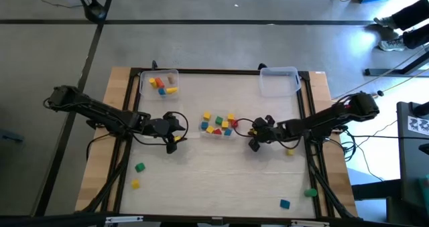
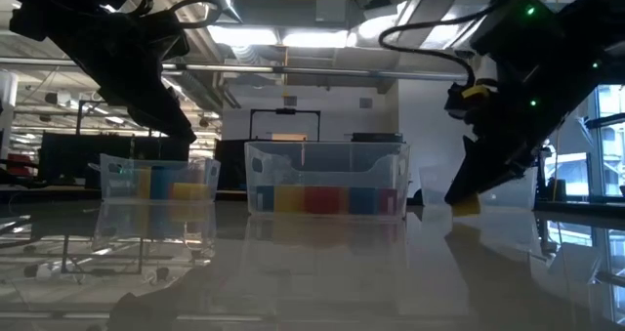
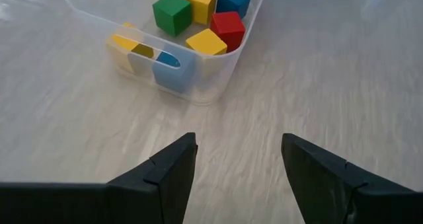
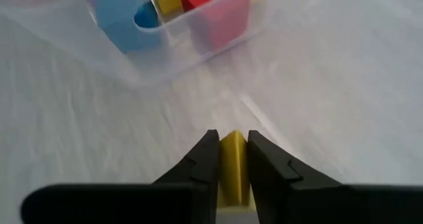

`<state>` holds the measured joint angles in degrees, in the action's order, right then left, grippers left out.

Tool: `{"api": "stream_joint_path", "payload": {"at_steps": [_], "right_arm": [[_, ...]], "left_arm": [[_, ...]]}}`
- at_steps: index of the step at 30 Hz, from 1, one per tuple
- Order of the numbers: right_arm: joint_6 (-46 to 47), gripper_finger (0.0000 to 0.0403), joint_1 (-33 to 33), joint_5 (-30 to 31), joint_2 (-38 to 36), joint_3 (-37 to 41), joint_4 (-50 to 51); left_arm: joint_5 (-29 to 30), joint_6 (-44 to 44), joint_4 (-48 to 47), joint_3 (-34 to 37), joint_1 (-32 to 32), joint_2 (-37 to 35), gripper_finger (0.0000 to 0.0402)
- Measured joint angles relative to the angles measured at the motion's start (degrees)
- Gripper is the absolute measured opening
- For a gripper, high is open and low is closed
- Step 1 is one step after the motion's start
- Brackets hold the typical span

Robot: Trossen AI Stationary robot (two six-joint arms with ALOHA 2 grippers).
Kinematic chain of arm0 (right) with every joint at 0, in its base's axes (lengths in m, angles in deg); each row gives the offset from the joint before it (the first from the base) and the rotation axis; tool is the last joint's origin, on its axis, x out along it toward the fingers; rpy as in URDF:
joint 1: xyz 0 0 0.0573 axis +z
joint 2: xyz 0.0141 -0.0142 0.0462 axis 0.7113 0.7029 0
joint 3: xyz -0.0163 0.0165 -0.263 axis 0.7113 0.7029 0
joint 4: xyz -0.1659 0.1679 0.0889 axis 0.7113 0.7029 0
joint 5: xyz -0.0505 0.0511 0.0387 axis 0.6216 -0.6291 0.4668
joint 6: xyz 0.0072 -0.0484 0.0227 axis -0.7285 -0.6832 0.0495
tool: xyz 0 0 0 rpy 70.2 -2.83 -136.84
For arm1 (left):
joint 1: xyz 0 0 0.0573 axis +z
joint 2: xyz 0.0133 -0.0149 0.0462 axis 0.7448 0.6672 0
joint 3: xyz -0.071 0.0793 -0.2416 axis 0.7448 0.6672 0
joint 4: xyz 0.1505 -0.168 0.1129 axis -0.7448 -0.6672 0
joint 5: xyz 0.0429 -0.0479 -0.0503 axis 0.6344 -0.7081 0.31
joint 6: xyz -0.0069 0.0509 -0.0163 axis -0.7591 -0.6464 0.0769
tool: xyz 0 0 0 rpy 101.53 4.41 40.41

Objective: Sort blocks by size
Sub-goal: Put the yellow triangular block into the top right transparent bin

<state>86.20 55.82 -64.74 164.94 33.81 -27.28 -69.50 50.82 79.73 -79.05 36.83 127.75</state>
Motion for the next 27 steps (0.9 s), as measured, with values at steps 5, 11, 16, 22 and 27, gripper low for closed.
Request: {"api": "stream_joint_path", "payload": {"at_steps": [5, 11, 16, 22, 27], "right_arm": [[0.0, 0.0063, 0.0, 3.7, -5.1, 0.0, 4.1], [0.0, 0.0063, -0.1, 7.8, -11.2, -0.1, 6.2], [-2.2, 0.0063, -3.0, 8.6, -15.8, -0.1, 6.4], [-6.0, 0.0064, -12.0, 8.4, -19.8, -0.2, 6.2], [-10.5, 0.0064, -22.0, 7.5, -22.3, -0.2, 6.0]], "left_arm": [[0.0, -0.1, 0.0, 0.0, 0.0, 0.0, 0.0210], [0.0, -0.1, 0.1, 0.0, 0.0, 0.0, 0.0210], [0.0, -0.1, 0.1, 0.0, 0.0, 0.0, 0.0210], [0.0, -0.1, 0.1, 0.0, 0.0, 0.0, 0.0210], [0.0, -0.1, 0.1, 0.0, 0.0, 0.0, 0.0210]]}}
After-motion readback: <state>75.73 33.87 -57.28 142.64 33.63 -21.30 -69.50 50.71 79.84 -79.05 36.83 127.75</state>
